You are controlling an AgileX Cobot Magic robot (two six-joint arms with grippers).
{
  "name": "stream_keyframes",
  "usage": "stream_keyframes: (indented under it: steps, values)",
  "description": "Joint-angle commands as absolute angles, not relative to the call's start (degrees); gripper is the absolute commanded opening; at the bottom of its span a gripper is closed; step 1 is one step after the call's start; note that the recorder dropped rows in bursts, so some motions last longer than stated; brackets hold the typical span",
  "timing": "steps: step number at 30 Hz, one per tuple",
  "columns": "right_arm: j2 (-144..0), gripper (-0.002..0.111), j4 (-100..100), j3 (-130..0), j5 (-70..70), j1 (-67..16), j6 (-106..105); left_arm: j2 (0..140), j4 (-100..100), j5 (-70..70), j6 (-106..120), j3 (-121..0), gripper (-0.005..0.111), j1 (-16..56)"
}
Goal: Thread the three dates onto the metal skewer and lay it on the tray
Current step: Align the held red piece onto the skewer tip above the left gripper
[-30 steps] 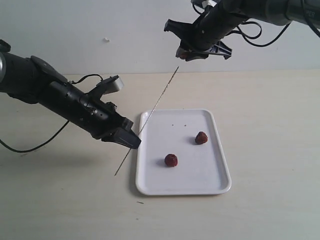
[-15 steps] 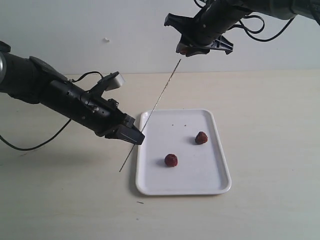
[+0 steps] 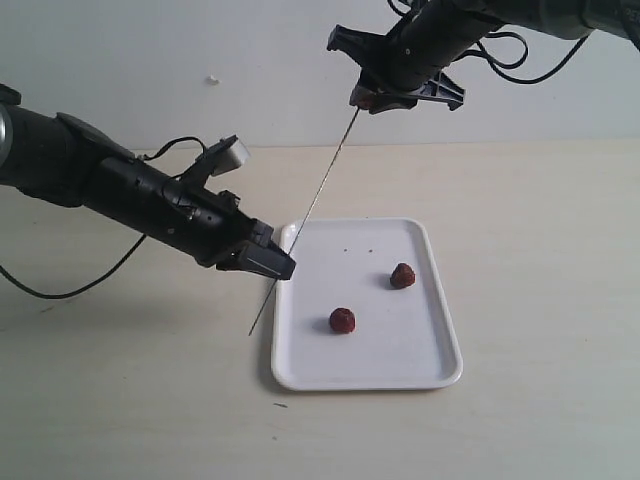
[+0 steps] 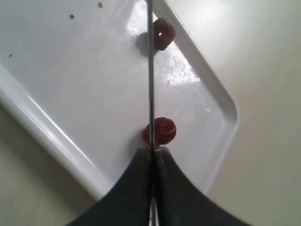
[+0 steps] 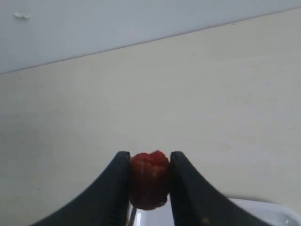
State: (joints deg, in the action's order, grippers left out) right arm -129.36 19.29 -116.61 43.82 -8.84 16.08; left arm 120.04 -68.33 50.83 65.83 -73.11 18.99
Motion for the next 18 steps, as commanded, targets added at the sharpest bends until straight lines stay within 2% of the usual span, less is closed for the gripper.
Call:
stream_keyframes:
  steps: [1, 18]
  values:
    - [-128.84, 0.028, 19.44, -116.90, 44.02, -8.64, 15.53, 119.82, -70.42, 51.78, 67.72, -73.42, 0.000, 19.44]
    - [-128.84, 0.028, 19.44, -116.90, 43.41, -8.64, 15.53, 120.72, -69.66, 53.08, 65.25, -73.42, 0.000, 19.44]
